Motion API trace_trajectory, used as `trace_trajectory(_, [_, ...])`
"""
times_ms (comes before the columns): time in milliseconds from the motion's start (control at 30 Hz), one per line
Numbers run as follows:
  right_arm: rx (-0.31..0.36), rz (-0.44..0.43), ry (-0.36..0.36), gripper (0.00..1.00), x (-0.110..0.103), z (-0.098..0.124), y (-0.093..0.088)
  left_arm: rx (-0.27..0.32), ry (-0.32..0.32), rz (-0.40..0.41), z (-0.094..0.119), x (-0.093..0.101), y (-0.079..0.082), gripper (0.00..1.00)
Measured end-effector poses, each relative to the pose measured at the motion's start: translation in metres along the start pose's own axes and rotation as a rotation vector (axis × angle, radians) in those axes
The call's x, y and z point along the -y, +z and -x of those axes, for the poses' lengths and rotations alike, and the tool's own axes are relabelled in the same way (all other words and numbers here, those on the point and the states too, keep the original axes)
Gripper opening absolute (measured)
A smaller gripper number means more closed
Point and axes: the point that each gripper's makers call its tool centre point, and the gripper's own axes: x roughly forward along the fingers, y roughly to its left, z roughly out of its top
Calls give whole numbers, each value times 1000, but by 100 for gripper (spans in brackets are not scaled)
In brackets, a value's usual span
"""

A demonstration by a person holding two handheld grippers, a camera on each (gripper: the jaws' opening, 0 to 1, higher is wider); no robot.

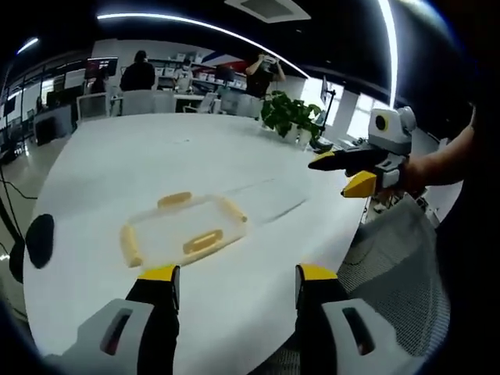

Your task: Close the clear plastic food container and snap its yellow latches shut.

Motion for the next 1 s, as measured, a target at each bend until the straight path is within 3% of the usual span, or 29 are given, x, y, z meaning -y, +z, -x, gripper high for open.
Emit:
trace_trajectory(167, [-34,50,16,55,-3,-5,-5,-13,-9,-3,1,-7,-1,59])
trace_trajectory(300, [-36,50,16,55,0,-7,-4,-36,-11,-37,-1,-11,-2,59])
trace_trajectory(1000, [-92,101,52,55,6,-23,-4,-70,-41,-40,-8,-27,-2,59])
